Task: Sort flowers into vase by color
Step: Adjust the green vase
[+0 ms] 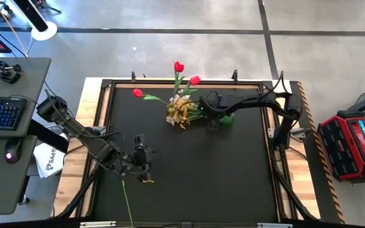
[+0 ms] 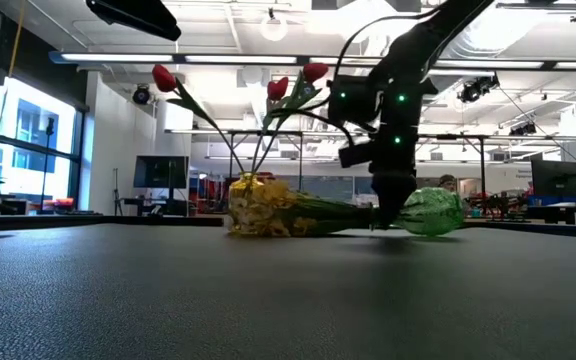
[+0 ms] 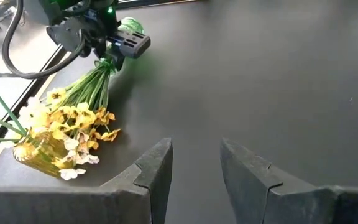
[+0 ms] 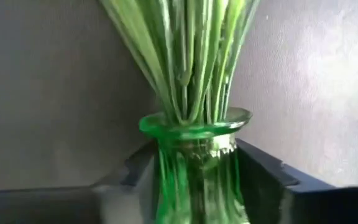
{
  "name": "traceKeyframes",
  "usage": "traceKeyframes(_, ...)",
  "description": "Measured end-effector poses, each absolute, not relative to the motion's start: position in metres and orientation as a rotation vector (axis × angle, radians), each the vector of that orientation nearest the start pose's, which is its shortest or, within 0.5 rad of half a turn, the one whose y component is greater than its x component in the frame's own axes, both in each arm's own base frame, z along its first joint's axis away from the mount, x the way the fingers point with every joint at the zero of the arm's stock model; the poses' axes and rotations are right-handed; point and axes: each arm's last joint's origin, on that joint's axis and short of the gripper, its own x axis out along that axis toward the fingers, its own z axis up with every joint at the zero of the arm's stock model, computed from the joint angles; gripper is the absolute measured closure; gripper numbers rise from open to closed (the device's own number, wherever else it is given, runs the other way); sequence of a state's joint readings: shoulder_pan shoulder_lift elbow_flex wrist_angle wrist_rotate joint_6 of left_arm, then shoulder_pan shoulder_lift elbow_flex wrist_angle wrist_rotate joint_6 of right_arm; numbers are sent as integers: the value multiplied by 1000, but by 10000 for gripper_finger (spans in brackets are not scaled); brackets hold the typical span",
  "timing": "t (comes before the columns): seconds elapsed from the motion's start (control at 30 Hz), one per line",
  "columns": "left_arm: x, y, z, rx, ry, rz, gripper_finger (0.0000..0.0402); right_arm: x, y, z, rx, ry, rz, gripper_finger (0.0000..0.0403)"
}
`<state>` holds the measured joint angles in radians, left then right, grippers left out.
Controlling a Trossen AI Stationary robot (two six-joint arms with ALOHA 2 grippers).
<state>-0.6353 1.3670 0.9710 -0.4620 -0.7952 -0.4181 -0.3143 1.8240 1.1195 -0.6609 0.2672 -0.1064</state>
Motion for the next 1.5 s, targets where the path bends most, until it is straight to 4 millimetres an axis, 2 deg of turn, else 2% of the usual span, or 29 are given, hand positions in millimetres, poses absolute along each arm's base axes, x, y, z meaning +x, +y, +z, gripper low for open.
traceKeyframes(0.1, 233, -146, 257, 156, 591, 277, 280, 307, -108, 150, -32, 1423, -407, 288)
traceKeyframes(0.27, 233, -146, 257, 154, 588, 276, 280, 290, -103, 149, 10, 1423, -440, 295)
traceKeyframes(0.37, 233, -146, 257, 153, 588, 275, 280, 267, -101, 152, 77, 1413, -481, 295)
traceKeyframes(0.5, 233, -146, 257, 152, 587, 274, 280, 227, -94, 159, 181, 1376, -570, 294)
traceKeyframes(0.6, 233, -147, 257, 148, 583, 273, 280, 202, -87, 165, 249, 1303, -638, 294)
traceKeyframes(0.77, 233, -146, 257, 150, 583, 274, 280, 172, -76, 169, 376, 1160, -732, 295)
traceKeyframes(0.97, 233, -146, 257, 151, 583, 274, 280, 160, -71, 171, 481, 887, -783, 295)
traceKeyframes(1.1, 233, -146, 257, 151, 583, 275, 280, 156, -70, 171, 488, 823, -790, 295)
traceKeyframes(1.3, 233, -146, 257, 151, 583, 275, 280, 162, -65, 182, 396, 678, -838, 295)
traceKeyframes(1.5, 233, -146, 257, 151, 583, 275, 280, 168, -54, 197, 233, 500, -900, 295)
